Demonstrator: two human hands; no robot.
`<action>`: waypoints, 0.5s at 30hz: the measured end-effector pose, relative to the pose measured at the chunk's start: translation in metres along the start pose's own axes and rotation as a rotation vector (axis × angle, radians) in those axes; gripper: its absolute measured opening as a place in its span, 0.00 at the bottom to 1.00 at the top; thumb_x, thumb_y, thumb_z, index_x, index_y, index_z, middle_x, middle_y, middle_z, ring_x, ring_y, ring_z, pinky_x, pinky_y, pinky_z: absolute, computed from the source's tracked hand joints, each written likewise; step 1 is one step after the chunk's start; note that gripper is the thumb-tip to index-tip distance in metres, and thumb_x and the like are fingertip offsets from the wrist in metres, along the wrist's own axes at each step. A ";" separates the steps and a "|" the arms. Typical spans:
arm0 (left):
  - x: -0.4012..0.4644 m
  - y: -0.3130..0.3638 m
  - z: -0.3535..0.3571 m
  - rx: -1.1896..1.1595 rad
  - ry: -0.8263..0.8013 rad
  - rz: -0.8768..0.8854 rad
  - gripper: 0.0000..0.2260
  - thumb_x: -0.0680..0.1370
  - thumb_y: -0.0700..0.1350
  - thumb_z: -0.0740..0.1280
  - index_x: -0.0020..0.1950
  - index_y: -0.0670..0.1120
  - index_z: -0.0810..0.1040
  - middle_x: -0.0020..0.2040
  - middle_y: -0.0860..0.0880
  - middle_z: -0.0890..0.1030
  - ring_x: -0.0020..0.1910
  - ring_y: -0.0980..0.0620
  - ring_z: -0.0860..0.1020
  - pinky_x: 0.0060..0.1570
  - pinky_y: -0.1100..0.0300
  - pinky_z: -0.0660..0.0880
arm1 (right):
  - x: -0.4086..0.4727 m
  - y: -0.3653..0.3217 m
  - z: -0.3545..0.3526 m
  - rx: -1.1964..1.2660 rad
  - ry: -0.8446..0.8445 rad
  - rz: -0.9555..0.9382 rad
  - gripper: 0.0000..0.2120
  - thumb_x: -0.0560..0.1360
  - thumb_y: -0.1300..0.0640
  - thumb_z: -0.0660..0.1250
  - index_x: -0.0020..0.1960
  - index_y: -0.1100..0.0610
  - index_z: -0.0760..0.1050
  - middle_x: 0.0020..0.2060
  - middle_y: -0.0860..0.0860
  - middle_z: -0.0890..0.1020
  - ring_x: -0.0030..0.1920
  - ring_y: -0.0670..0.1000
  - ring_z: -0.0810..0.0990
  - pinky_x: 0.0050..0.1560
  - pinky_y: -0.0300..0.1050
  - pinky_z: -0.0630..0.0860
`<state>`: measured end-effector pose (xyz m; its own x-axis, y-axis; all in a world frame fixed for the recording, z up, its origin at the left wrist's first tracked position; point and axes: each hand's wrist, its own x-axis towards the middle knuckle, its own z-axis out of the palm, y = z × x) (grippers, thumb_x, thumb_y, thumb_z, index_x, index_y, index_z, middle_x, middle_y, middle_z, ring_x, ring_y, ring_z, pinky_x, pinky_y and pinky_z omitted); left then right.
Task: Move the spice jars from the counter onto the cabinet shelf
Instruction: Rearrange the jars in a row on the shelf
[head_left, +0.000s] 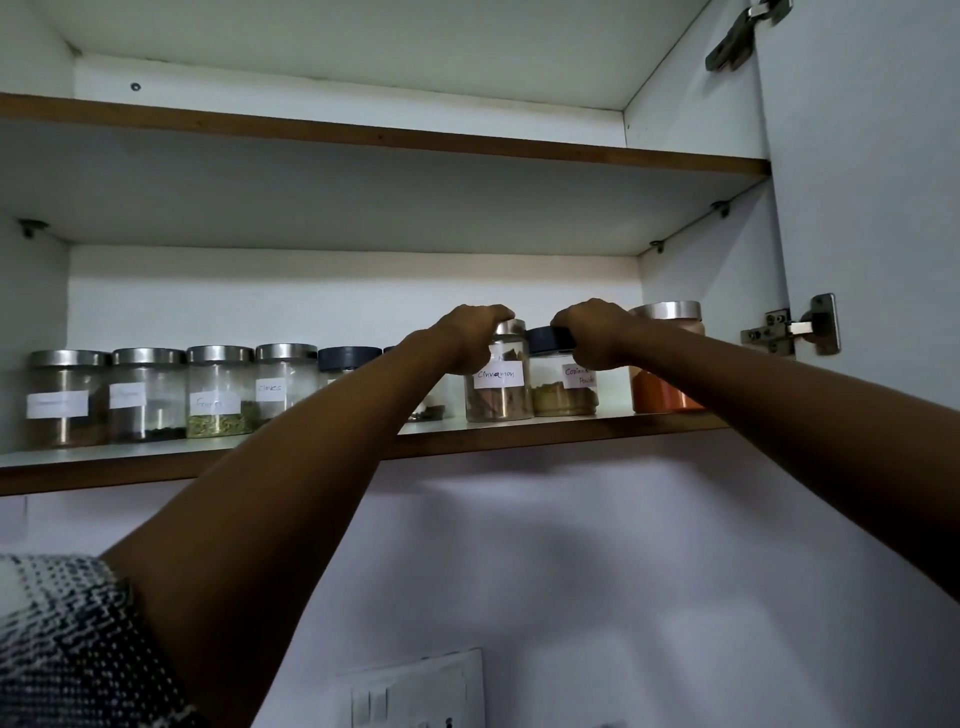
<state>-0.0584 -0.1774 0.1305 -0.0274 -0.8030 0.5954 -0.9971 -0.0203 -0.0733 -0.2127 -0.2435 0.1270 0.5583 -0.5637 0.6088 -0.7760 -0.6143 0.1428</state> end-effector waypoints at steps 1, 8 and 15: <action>0.001 -0.003 0.002 -0.006 -0.002 -0.007 0.30 0.75 0.28 0.57 0.75 0.44 0.59 0.69 0.41 0.70 0.68 0.42 0.68 0.64 0.55 0.66 | 0.003 -0.001 0.003 0.002 0.005 0.001 0.14 0.74 0.67 0.61 0.59 0.63 0.73 0.55 0.60 0.78 0.55 0.59 0.76 0.44 0.43 0.66; 0.017 -0.021 0.018 -0.019 -0.006 -0.026 0.30 0.74 0.27 0.58 0.75 0.44 0.59 0.70 0.41 0.69 0.68 0.41 0.68 0.64 0.53 0.67 | 0.028 -0.003 0.024 0.029 0.033 0.009 0.15 0.73 0.66 0.62 0.60 0.63 0.73 0.55 0.60 0.78 0.55 0.59 0.76 0.46 0.44 0.69; 0.038 -0.043 0.039 0.007 0.017 -0.023 0.29 0.74 0.28 0.60 0.73 0.44 0.60 0.68 0.41 0.71 0.65 0.42 0.70 0.61 0.55 0.66 | 0.054 -0.006 0.048 0.059 0.045 0.011 0.14 0.73 0.66 0.62 0.59 0.63 0.72 0.55 0.59 0.78 0.54 0.57 0.76 0.45 0.44 0.69</action>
<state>-0.0140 -0.2303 0.1254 -0.0059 -0.7919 0.6107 -0.9970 -0.0427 -0.0651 -0.1636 -0.2967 0.1213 0.5346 -0.5461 0.6450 -0.7628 -0.6404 0.0900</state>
